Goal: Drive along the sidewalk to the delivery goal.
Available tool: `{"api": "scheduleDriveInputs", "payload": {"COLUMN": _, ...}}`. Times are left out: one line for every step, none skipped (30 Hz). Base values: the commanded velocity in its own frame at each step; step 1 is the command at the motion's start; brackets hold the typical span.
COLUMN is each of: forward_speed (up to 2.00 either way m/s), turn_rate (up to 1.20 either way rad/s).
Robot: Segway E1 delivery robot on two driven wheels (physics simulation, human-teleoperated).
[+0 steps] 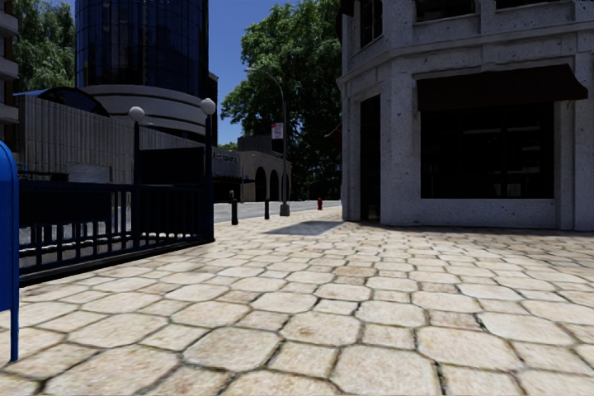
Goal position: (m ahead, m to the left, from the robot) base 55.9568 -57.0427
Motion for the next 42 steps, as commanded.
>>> {"api": "scheduleDriveInputs", "payload": {"forward_speed": 2.0, "turn_rate": 0.0}}
{"api": "scheduleDriveInputs", "payload": {"forward_speed": 2.0, "turn_rate": 0.0}}
{"api": "scheduleDriveInputs", "payload": {"forward_speed": 2.0, "turn_rate": 0.0}}
{"api": "scheduleDriveInputs", "payload": {"forward_speed": 2.0, "turn_rate": 0.0}}
{"api": "scheduleDriveInputs", "payload": {"forward_speed": 2.0, "turn_rate": 0.0}}
{"api": "scheduleDriveInputs", "payload": {"forward_speed": 2.0, "turn_rate": 0.0}}
{"api": "scheduleDriveInputs", "payload": {"forward_speed": 2.0, "turn_rate": 0.0}}
{"api": "scheduleDriveInputs", "payload": {"forward_speed": 2.0, "turn_rate": 0.0}}
{"api": "scheduleDriveInputs", "payload": {"forward_speed": 2.0, "turn_rate": 0.0}}
{"api": "scheduleDriveInputs", "payload": {"forward_speed": 2.0, "turn_rate": 0.0}}
{"api": "scheduleDriveInputs", "payload": {"forward_speed": 2.0, "turn_rate": 0.0}}
{"api": "scheduleDriveInputs", "payload": {"forward_speed": 2.0, "turn_rate": 0.0}}
{"api": "scheduleDriveInputs", "payload": {"forward_speed": 2.0, "turn_rate": 0.0}}
{"api": "scheduleDriveInputs", "payload": {"forward_speed": 2.0, "turn_rate": 0.0}}
{"api": "scheduleDriveInputs", "payload": {"forward_speed": 2.0, "turn_rate": 0.0}}
{"api": "scheduleDriveInputs", "payload": {"forward_speed": 2.0, "turn_rate": 0.0}}
{"api": "scheduleDriveInputs", "payload": {"forward_speed": 2.0, "turn_rate": 0.0}}
{"api": "scheduleDriveInputs", "payload": {"forward_speed": 2.0, "turn_rate": 0.0}}
{"api": "scheduleDriveInputs", "payload": {"forward_speed": 2.0, "turn_rate": 0.0}}
{"api": "scheduleDriveInputs", "payload": {"forward_speed": 2.0, "turn_rate": 0.0}}
{"api": "scheduleDriveInputs", "payload": {"forward_speed": 2.0, "turn_rate": 0.0}}
{"api": "scheduleDriveInputs", "payload": {"forward_speed": 2.0, "turn_rate": 0.0}}
{"api": "scheduleDriveInputs", "payload": {"forward_speed": 2.0, "turn_rate": 0.0}}
{"api": "scheduleDriveInputs", "payload": {"forward_speed": 2.0, "turn_rate": 0.0}}
{"api": "scheduleDriveInputs", "payload": {"forward_speed": 2.0, "turn_rate": 0.0}}
{"api": "scheduleDriveInputs", "payload": {"forward_speed": 2.0, "turn_rate": 0.0}}
{"api": "scheduleDriveInputs", "payload": {"forward_speed": 2.0, "turn_rate": 0.0}}
{"api": "scheduleDriveInputs", "payload": {"forward_speed": 2.0, "turn_rate": 0.0}}
{"api": "scheduleDriveInputs", "payload": {"forward_speed": 2.0, "turn_rate": 0.0}}
{"api": "scheduleDriveInputs", "payload": {"forward_speed": 2.0, "turn_rate": 0.0}}
{"api": "scheduleDriveInputs", "payload": {"forward_speed": 2.0, "turn_rate": 0.0}}
{"api": "scheduleDriveInputs", "payload": {"forward_speed": 2.0, "turn_rate": 0.0}}
{"api": "scheduleDriveInputs", "payload": {"forward_speed": 2.0, "turn_rate": 0.0}}
{"api": "scheduleDriveInputs", "payload": {"forward_speed": 2.0, "turn_rate": 0.0}}
{"api": "scheduleDriveInputs", "payload": {"forward_speed": 2.0, "turn_rate": 0.0}}
{"api": "scheduleDriveInputs", "payload": {"forward_speed": 2.0, "turn_rate": 0.0}}
{"api": "scheduleDriveInputs", "payload": {"forward_speed": 2.0, "turn_rate": 0.0}}
{"api": "scheduleDriveInputs", "payload": {"forward_speed": 2.0, "turn_rate": 0.0}}
{"api": "scheduleDriveInputs", "payload": {"forward_speed": 2.0, "turn_rate": 0.0}}
{"api": "scheduleDriveInputs", "payload": {"forward_speed": 2.0, "turn_rate": 0.0}}
{"api": "scheduleDriveInputs", "payload": {"forward_speed": 2.0, "turn_rate": 0.0}}
{"api": "scheduleDriveInputs", "payload": {"forward_speed": 2.0, "turn_rate": 0.0}}
